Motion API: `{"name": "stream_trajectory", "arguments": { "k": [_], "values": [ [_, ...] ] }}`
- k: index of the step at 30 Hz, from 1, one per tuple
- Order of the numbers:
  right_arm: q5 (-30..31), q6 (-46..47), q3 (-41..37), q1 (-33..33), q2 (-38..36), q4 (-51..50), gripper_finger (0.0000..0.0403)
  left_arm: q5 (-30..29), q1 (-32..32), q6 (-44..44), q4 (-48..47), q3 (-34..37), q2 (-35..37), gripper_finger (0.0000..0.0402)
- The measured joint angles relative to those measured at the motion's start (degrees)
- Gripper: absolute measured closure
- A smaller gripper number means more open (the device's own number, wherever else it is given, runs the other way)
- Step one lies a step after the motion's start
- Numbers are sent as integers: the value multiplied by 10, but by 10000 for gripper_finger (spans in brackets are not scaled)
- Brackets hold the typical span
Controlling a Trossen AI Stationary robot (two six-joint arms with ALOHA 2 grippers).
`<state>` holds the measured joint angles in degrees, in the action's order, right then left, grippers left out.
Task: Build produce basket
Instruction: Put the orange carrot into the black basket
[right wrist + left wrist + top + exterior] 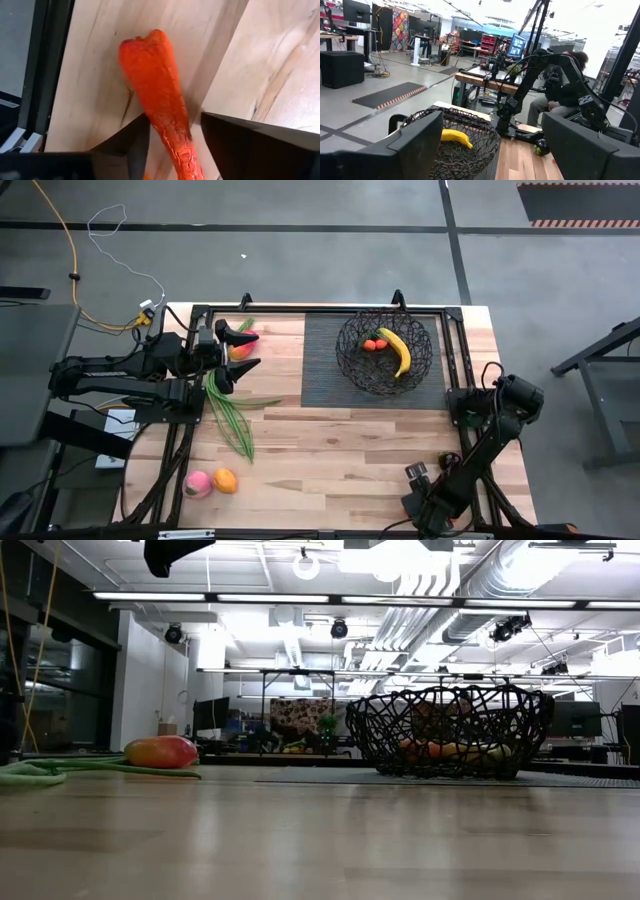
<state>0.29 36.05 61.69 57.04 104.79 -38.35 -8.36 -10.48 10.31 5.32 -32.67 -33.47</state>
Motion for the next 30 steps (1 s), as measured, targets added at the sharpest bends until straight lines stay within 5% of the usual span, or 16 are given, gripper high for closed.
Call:
{"name": "stream_trajectory", "arguments": {
  "k": [12,23,30],
  "values": [
    [-6,-2,-1,-6,-6,-2,343,0,0,0,0,0,0,76],
    [51,-125,-3,-131,-131,-56,355,0,0,0,2,0,0,76],
    [54,-141,-103,-277,-245,179,355,2,0,0,9,0,0,76]
  ]
}}
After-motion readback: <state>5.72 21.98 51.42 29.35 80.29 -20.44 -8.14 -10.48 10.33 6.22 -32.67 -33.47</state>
